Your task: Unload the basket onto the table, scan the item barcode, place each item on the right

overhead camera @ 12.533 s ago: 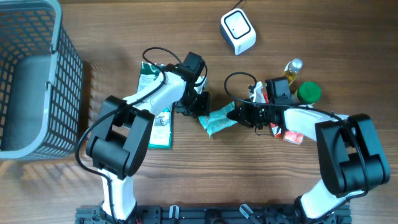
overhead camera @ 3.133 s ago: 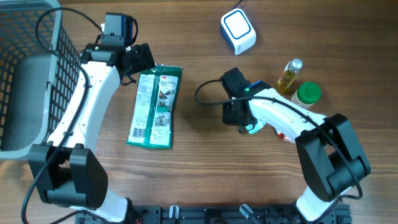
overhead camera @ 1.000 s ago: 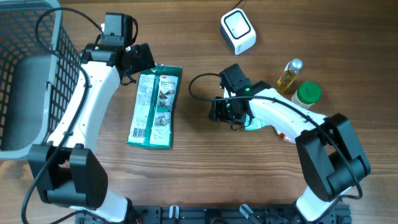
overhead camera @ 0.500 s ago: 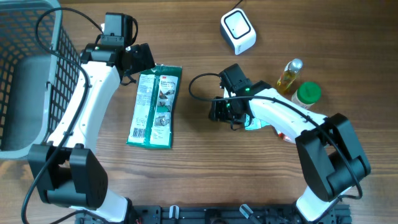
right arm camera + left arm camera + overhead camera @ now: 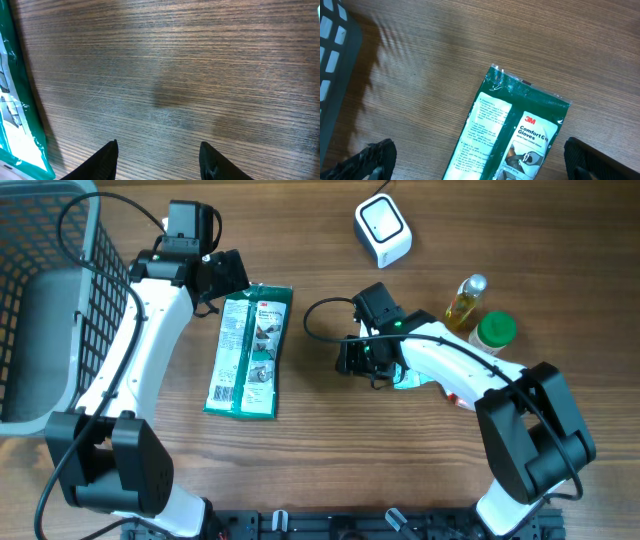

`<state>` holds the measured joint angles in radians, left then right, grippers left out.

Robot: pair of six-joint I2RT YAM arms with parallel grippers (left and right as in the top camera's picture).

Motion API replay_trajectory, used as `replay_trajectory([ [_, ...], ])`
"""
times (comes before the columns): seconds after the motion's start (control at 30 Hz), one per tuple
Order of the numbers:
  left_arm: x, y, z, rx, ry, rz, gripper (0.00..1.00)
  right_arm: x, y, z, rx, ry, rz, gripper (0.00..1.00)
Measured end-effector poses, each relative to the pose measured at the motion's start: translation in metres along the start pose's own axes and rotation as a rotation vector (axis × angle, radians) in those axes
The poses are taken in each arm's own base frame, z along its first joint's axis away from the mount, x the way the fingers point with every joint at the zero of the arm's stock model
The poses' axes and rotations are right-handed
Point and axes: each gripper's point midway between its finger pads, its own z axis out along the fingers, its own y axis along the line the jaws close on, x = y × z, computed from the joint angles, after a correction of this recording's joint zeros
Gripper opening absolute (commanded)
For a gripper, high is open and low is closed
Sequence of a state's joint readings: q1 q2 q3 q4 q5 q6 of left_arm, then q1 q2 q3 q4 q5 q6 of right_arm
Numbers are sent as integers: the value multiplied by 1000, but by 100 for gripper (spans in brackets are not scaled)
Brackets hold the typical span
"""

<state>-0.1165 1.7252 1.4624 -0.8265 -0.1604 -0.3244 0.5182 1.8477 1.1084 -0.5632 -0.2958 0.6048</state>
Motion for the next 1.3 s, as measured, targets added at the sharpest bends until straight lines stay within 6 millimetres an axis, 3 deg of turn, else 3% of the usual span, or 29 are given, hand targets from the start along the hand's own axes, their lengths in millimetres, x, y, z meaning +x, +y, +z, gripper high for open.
replay_trajectory([
  [0.17,0,0,0,0,0,0,100,0,0,0,0,0,-8,50],
  [0.3,0,0,0,0,0,0,100,-3,0,-4,-8,-9,-44,59],
  [0.5,0,0,0,0,0,0,100,-21,26,-68,-110,-168,-93,61],
  [0.53,0,0,0,0,0,0,100,-21,27,-71,-117,-171,-96,61],
  [0.8,0,0,0,0,0,0,100,-17,26,-69,-119,-152,-94,68],
  [1.3,0,0,0,0,0,0,100,-15,26,-69,-118,-145,-94,70],
])
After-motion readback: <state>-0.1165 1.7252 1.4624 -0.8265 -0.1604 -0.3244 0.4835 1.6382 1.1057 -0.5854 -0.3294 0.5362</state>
